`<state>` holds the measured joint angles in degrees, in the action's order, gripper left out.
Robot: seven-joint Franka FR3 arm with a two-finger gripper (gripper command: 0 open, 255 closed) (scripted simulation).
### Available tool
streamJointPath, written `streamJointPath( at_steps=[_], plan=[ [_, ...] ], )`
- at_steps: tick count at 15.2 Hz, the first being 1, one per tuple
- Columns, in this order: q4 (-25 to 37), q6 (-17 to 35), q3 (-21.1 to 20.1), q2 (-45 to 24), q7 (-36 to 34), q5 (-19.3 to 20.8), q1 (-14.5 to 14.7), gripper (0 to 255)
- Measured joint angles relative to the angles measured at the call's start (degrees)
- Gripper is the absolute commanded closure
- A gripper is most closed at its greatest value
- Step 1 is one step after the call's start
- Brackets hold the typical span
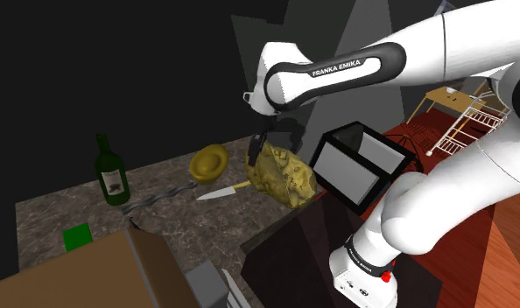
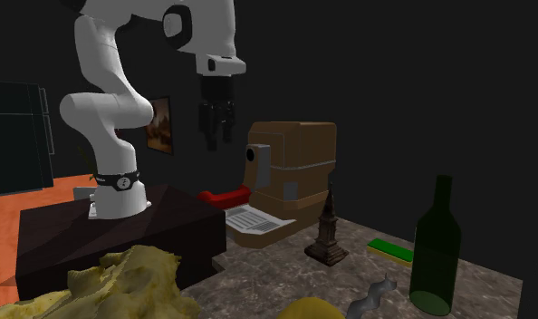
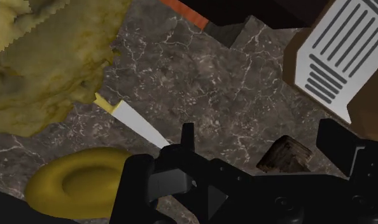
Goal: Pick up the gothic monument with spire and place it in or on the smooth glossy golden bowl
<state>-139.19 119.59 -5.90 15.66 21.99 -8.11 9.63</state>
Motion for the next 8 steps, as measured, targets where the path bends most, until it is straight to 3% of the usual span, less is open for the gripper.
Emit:
streamJointPath(
  at_steps=[8],
  plan=[
    [4.98,12.05,-2.69,-14.47,8.53,-0.34,3.62,0]
  ],
)
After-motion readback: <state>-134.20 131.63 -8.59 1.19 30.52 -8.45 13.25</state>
